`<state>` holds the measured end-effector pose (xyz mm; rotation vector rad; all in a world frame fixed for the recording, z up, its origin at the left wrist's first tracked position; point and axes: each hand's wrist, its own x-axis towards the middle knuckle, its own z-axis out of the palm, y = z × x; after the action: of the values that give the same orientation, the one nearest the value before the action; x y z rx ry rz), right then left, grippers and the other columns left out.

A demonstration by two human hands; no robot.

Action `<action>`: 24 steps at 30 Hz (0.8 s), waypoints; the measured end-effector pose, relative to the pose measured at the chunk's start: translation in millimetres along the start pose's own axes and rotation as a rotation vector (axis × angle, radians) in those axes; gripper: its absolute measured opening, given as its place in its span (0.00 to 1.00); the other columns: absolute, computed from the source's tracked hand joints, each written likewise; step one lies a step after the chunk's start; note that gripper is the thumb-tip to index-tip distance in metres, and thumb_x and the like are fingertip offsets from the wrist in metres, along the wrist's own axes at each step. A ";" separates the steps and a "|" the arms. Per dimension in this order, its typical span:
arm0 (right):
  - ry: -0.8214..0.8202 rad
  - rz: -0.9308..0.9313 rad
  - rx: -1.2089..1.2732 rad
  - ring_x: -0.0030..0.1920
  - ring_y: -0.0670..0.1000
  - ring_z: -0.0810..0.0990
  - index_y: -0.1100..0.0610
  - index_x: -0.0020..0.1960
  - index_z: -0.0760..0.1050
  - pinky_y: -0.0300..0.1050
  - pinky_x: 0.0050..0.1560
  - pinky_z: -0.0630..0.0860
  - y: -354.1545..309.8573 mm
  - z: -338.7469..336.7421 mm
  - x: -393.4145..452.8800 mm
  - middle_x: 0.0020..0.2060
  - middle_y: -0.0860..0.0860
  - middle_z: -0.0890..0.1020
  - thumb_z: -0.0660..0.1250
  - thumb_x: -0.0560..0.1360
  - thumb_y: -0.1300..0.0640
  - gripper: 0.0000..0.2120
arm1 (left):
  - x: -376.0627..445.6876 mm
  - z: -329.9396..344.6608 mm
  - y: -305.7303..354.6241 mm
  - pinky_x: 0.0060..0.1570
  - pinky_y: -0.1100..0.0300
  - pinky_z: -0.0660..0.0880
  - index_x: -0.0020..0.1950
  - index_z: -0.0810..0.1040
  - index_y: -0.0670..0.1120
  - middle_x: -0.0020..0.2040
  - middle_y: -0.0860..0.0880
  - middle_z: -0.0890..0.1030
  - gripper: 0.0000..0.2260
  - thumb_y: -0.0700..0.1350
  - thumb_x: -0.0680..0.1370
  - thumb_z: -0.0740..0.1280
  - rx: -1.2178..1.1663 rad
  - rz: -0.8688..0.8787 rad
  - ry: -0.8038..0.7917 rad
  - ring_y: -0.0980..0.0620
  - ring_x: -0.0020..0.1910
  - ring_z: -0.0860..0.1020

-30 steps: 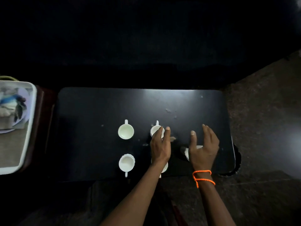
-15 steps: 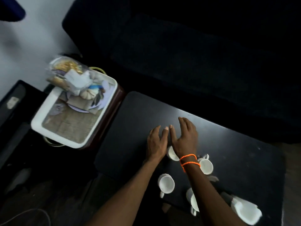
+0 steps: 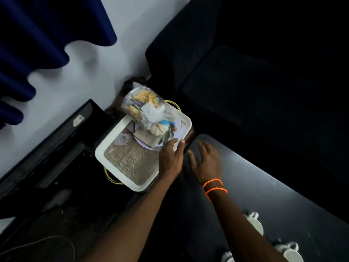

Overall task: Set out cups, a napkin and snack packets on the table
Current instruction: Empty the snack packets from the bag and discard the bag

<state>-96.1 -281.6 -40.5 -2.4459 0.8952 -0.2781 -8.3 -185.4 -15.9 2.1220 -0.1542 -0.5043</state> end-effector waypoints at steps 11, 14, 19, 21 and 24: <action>-0.183 -0.146 0.118 0.71 0.58 0.70 0.58 0.74 0.68 0.55 0.67 0.73 -96.5 46.7 114.2 0.71 0.57 0.72 0.69 0.76 0.47 0.30 | 105.4 -85.3 -10.3 0.49 0.56 0.72 0.59 0.79 0.42 0.59 0.42 0.82 0.13 0.49 0.80 0.69 -0.016 -0.102 0.271 0.46 0.54 0.80; -0.201 -0.083 0.214 0.73 0.59 0.67 0.59 0.76 0.65 0.55 0.72 0.68 -118.4 54.3 145.1 0.74 0.58 0.69 0.72 0.74 0.48 0.35 | 122.8 -95.4 -11.1 0.55 0.49 0.77 0.62 0.77 0.39 0.62 0.39 0.80 0.21 0.54 0.77 0.71 -0.073 -0.264 0.349 0.39 0.59 0.80; -0.357 0.169 0.363 0.73 0.60 0.69 0.55 0.79 0.61 0.54 0.72 0.68 -139.1 65.5 175.8 0.74 0.56 0.72 0.71 0.72 0.38 0.42 | 139.9 -104.7 -5.4 0.62 0.45 0.79 0.63 0.79 0.43 0.60 0.41 0.83 0.26 0.64 0.79 0.66 -0.640 -0.547 0.079 0.41 0.59 0.82; -0.376 0.249 0.449 0.72 0.60 0.71 0.55 0.78 0.63 0.54 0.71 0.69 -140.2 67.0 176.7 0.72 0.56 0.74 0.69 0.72 0.35 0.42 | 141.9 -108.5 -2.8 0.50 0.51 0.79 0.55 0.80 0.49 0.53 0.45 0.84 0.22 0.67 0.80 0.61 -0.763 -0.537 0.025 0.45 0.52 0.82; -0.426 0.325 0.589 0.69 0.57 0.74 0.53 0.75 0.70 0.55 0.71 0.69 -135.5 62.7 173.0 0.70 0.54 0.77 0.65 0.72 0.31 0.38 | 144.4 -113.0 -6.5 0.44 0.53 0.79 0.53 0.81 0.53 0.49 0.47 0.86 0.25 0.72 0.77 0.61 -0.844 -0.535 -0.023 0.47 0.49 0.83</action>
<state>131.4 -281.0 -18.7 -1.6974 0.8512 0.0904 168.8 -137.8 -8.1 1.3027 0.5435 -0.7409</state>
